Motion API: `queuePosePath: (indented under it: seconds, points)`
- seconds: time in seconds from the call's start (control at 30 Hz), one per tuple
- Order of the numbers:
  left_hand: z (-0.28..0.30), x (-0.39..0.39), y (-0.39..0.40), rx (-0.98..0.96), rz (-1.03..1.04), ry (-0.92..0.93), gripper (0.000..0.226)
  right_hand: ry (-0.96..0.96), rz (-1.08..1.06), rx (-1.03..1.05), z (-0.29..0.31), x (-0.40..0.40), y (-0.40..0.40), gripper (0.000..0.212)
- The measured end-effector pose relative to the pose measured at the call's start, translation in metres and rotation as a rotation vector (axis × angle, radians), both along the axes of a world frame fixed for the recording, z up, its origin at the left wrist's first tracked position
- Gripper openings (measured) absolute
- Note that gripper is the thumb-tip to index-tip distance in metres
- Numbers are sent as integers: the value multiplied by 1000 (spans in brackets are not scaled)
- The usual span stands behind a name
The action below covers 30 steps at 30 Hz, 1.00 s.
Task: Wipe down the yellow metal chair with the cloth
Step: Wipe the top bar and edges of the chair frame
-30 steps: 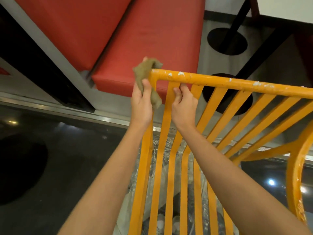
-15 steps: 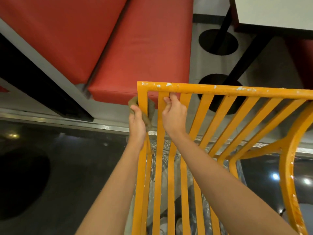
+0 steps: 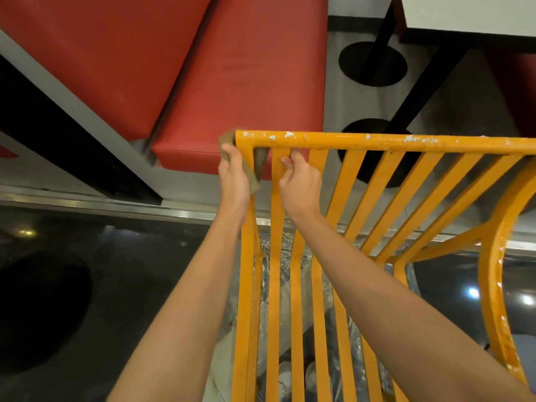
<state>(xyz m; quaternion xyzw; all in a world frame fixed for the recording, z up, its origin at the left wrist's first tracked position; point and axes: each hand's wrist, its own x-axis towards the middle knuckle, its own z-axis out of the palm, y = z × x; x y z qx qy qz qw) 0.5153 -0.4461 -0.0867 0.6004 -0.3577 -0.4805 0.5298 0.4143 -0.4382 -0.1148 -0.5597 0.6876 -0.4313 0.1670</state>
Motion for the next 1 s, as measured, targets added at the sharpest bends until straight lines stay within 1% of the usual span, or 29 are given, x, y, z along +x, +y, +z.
queuePosePath:
  seconds: [0.07, 0.13, 0.3, 0.37, 0.43, 0.5, 0.53, 0.6, 0.63, 0.67, 0.7, 0.77, 0.87, 0.93, 1.0]
  points:
    - [13, -2, -7, -50, 0, -17, 47, -2, 1, 2, 0, 0, 0, 18]
    - [6, -4, 5, -13, -9, -39, 44, 7, 16, 17, 0, -2, 0, 18]
    - [-83, 15, 73, 202, -106, -117, 57, 11, 20, 37, 1, -2, -2, 19]
    - [-102, 18, 106, 203, -114, -114, 56, 17, 21, 36, 1, -2, -1, 19]
    - [-105, 12, 139, 187, -114, -154, 53, 28, 26, 25, 2, -3, -1, 19]
    - [-94, 5, 147, 166, -112, -245, 55, 29, 26, 29, 3, -2, -1, 19]
    - [-89, 4, 136, 112, -110, -283, 54, 31, 23, 35, 4, -3, 0, 20]
    - [-80, 0, 97, -67, -121, -374, 54, 41, 22, 42, 5, -3, 1, 20]
    - [-74, -1, 74, -127, -112, -407, 55, 49, 25, 46, 5, -2, 1, 20]
    - [-72, -3, 54, -148, -101, -421, 56, 59, 25, 53, 5, -3, 0, 21]
    - [-76, -4, 46, -134, -79, -438, 56, 64, 25, 64, 6, -3, 0, 21]
    - [-87, -5, 64, -35, -67, -449, 55, 56, 31, 90, 7, -4, -1, 22]
    - [-105, 3, 142, 153, -131, -436, 49, 38, 52, 110, 8, -6, -1, 21]
    - [-101, 9, 165, 235, -177, -338, 43, 30, 63, 114, 9, -6, -1, 20]
    - [-99, 9, 146, 230, -148, -244, 43, 26, 52, 103, 7, -6, 0, 20]
